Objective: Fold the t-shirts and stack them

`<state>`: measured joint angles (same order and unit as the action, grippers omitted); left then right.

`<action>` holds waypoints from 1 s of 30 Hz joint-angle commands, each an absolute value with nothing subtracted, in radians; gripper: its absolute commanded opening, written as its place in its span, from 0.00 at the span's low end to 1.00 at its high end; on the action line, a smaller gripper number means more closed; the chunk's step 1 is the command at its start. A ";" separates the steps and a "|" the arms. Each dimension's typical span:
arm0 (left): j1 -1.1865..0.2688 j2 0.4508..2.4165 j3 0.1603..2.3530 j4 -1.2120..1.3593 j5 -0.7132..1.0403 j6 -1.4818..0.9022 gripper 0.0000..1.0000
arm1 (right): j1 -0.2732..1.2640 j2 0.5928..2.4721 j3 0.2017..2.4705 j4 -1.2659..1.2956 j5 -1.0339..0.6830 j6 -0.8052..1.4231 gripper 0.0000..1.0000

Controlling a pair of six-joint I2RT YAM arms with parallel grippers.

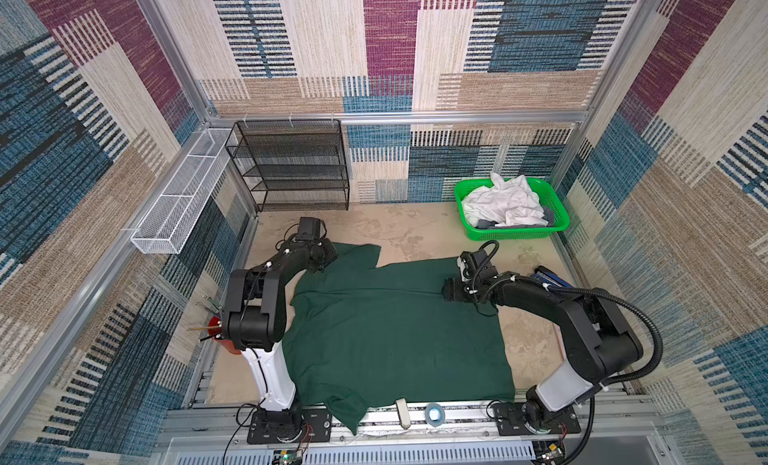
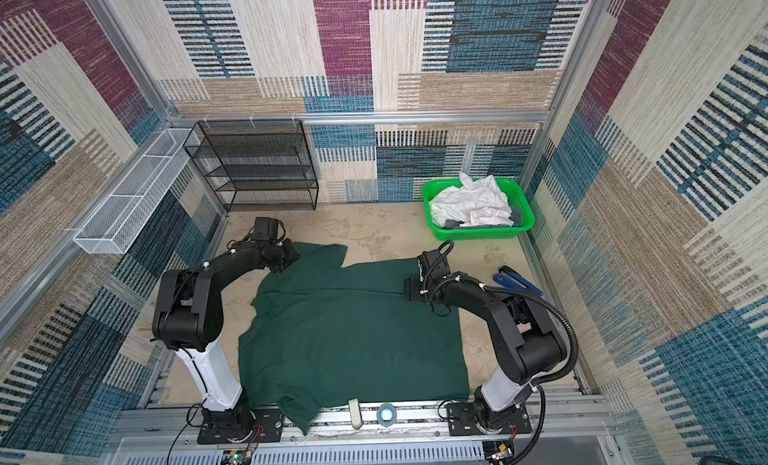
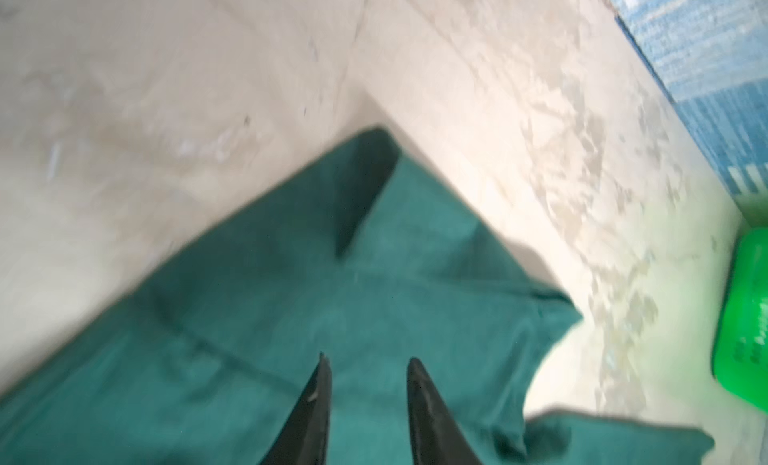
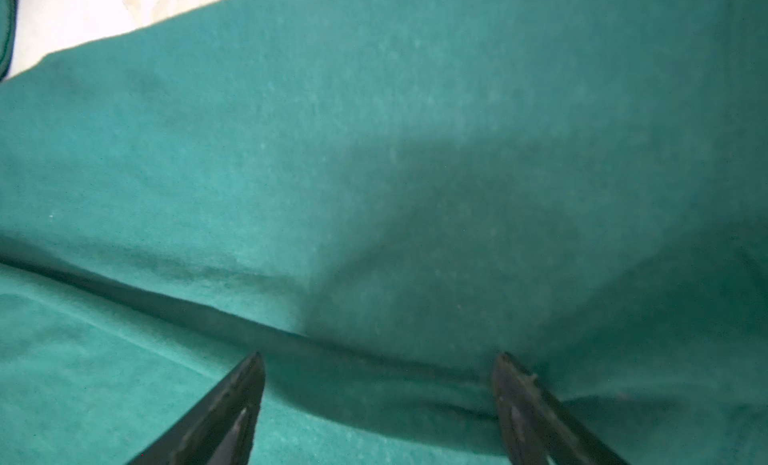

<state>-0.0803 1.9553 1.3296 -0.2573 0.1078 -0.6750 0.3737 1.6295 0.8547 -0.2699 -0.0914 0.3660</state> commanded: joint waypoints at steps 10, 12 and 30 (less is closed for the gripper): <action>-0.080 2.100 1.451 -0.250 0.080 -0.714 0.34 | 0.375 1.643 0.856 -0.264 -0.110 0.356 0.87; -0.080 2.109 1.456 -0.249 0.081 -0.717 0.34 | 0.375 1.643 0.852 -0.257 -0.116 0.356 0.87; -0.123 2.211 1.541 0.021 0.270 -0.742 0.35 | 0.376 1.636 0.834 -0.237 -0.147 0.342 0.87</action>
